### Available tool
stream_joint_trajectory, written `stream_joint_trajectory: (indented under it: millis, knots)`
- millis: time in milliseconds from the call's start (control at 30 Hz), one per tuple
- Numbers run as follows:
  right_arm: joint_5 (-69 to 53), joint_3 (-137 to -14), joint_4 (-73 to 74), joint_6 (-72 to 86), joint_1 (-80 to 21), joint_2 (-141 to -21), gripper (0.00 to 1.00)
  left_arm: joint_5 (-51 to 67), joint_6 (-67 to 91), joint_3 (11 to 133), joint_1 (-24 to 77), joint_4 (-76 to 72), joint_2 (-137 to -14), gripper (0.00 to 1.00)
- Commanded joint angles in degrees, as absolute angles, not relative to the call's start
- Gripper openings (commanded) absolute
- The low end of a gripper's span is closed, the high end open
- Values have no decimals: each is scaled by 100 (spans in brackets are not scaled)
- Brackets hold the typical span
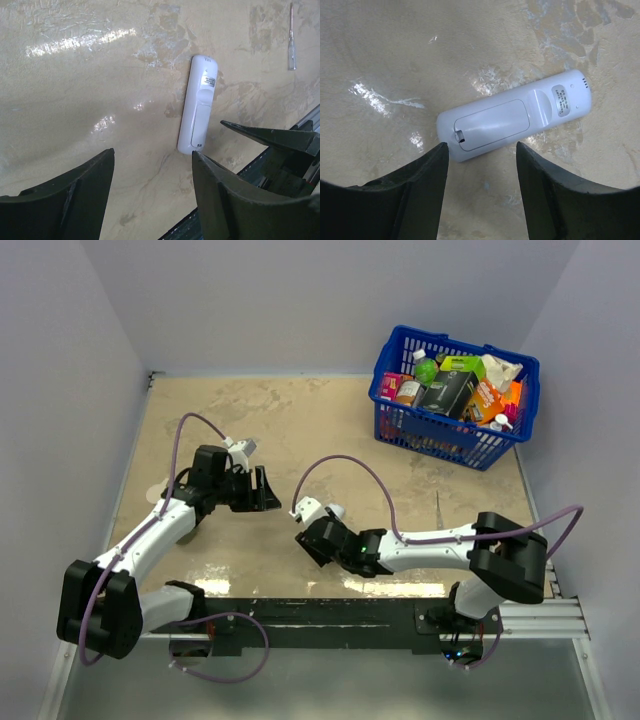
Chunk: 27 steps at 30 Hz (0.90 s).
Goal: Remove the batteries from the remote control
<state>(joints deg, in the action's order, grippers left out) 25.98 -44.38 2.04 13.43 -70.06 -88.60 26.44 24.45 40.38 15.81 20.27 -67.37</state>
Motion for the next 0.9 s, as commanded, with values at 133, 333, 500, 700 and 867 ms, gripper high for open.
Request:
stream_joint_trajectory:
  millis: [133, 333, 500, 700, 867]
  knots:
    - [2821, -4887, 27, 1063, -6996, -8956, 59, 2831, 2364, 4025, 1582, 1890, -6768, 67]
    - [2778, -5018, 26, 1028, -6996, -9211, 58, 2733, 2382, 4025, 1582, 1898, -6697, 68]
    - [2821, -5063, 97, 984, -7005, -9308, 57, 2646, 2391, 4017, 1582, 1907, -6636, 68]
    - [2979, -4940, 97, 1002, -6987, -9246, 55, 2646, 2399, 4025, 1582, 1916, -6653, 68]
    - [3102, -4922, 158, 984, -6987, -9211, 52, 2646, 2399, 4017, 1582, 1907, -6653, 68]
